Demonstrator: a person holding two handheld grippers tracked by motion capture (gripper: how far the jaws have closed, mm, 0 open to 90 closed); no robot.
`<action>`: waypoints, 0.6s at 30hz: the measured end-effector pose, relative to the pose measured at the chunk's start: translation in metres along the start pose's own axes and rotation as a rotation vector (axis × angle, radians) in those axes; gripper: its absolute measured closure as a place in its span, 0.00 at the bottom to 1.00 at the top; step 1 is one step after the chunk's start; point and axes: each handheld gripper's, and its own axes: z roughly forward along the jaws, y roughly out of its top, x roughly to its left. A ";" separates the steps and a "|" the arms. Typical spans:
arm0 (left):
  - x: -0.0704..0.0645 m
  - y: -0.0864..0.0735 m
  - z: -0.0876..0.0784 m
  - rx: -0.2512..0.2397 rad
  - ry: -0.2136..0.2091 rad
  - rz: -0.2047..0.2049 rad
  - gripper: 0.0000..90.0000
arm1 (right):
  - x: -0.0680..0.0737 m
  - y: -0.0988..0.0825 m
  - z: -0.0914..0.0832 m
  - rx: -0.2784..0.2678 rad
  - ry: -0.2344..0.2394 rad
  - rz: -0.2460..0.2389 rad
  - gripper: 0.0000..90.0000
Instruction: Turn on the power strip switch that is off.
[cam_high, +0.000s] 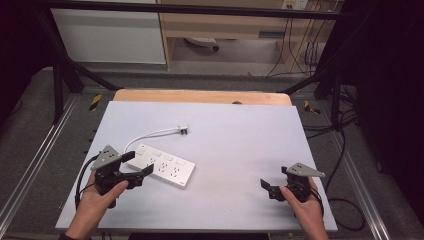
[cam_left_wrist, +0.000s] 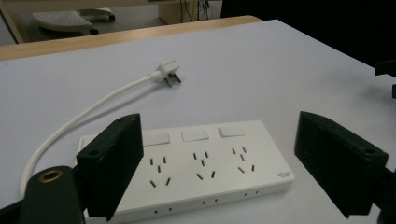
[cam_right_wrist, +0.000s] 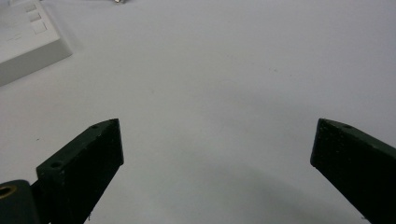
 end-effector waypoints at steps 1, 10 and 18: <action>-0.001 0.001 0.001 0.000 -0.001 0.000 0.18 | 0.000 0.000 0.000 0.000 0.001 0.002 0.03; -0.004 0.009 0.011 -0.004 -0.022 -0.007 0.25 | -0.001 0.000 -0.001 -0.001 0.001 0.007 0.03; -0.009 0.017 0.019 0.010 -0.045 -0.007 0.21 | -0.001 0.000 -0.001 -0.003 0.003 0.013 0.03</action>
